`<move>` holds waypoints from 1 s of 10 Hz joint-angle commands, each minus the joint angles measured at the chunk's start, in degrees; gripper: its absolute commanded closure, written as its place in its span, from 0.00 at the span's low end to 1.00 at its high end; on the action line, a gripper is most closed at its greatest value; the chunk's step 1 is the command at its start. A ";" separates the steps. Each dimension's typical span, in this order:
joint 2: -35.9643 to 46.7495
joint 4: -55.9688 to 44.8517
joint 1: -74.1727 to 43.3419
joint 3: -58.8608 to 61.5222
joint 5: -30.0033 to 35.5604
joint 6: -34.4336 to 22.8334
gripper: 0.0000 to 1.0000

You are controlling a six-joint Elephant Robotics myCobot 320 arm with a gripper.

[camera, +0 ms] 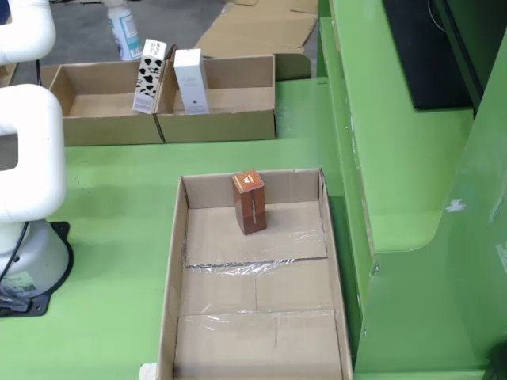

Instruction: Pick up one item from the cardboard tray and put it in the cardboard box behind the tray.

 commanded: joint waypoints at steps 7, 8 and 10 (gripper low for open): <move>2.51 0.85 -0.73 1.66 -0.71 0.89 0.40; 2.47 0.83 -1.19 1.66 -0.67 1.15 0.30; 2.43 0.88 -1.25 1.66 -0.70 1.68 0.10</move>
